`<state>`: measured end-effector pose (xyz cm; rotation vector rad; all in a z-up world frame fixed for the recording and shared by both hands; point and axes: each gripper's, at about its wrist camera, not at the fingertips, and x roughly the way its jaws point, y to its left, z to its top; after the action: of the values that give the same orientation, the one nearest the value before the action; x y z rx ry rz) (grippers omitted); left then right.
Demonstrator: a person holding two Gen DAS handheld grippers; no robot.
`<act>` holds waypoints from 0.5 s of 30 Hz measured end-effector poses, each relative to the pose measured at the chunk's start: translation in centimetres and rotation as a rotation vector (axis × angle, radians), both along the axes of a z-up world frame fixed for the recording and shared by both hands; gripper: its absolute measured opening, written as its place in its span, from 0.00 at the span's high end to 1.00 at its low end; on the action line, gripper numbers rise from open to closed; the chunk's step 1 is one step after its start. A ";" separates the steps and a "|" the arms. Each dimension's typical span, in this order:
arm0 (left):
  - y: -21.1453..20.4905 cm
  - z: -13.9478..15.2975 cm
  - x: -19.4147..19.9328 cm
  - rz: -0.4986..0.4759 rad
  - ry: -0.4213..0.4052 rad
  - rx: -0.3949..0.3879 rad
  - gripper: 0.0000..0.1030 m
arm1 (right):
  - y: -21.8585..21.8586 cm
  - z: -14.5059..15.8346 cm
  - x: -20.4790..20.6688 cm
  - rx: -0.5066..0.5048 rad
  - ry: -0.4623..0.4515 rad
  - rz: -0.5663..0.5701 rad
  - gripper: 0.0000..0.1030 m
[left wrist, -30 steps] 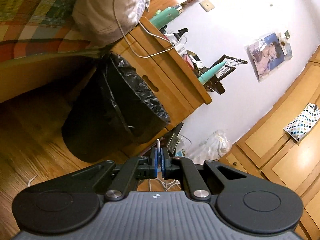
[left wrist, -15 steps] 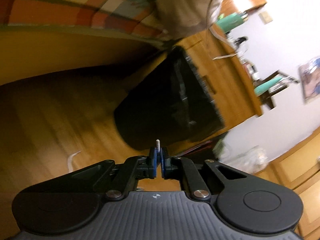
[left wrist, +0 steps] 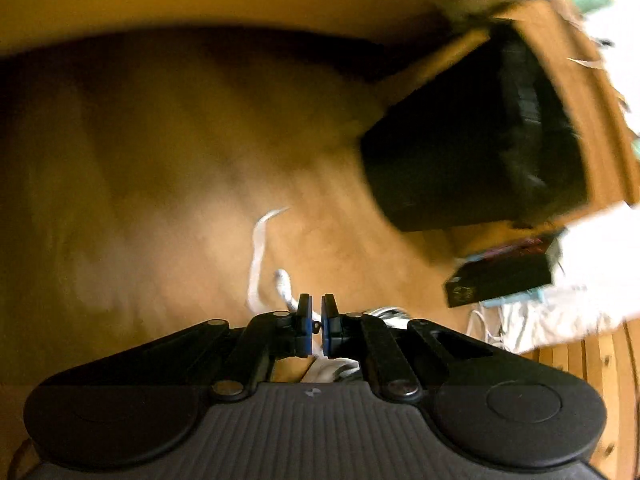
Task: Lace up shoes with both hands
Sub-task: 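Lower the lace end and open the left gripper to release it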
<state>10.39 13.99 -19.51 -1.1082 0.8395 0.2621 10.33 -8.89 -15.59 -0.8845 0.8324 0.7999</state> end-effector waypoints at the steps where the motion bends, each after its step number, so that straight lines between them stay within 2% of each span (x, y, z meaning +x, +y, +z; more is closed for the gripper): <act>1: 0.3 -0.8 -0.4 0.026 0.028 -0.026 0.96 | -0.1 0.0 0.0 0.001 0.005 -0.001 0.52; 3: 0.7 -2.0 -1.0 0.062 0.083 -0.050 0.95 | -0.3 0.0 0.0 0.005 0.012 -0.003 0.52; 6: 1.0 -3.1 -1.6 0.088 0.154 -0.054 0.87 | -0.4 0.1 0.1 0.008 0.016 -0.005 0.52; 8: 1.1 -3.3 -1.6 0.089 0.170 -0.059 0.83 | -0.3 0.1 0.0 0.001 0.007 0.005 0.52; 10: 1.1 -2.8 -1.4 0.082 0.165 -0.025 0.76 | -0.2 0.1 -0.2 -0.005 -0.002 0.014 0.52; 11: 1.1 -2.3 -1.4 0.083 0.150 0.000 0.76 | -0.2 0.1 -0.3 -0.007 -0.004 0.017 0.52; 13: 1.2 -1.3 -1.1 0.087 0.110 0.048 0.74 | -0.3 0.1 -0.2 -0.007 -0.006 0.016 0.52; 15: 1.6 -0.4 -0.3 0.081 0.062 0.079 0.67 | -0.4 0.2 -0.1 -0.004 -0.005 0.009 0.52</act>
<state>10.13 15.58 -19.95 -1.0658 0.8334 0.3959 10.25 -9.28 -15.41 -0.8934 0.8266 0.8037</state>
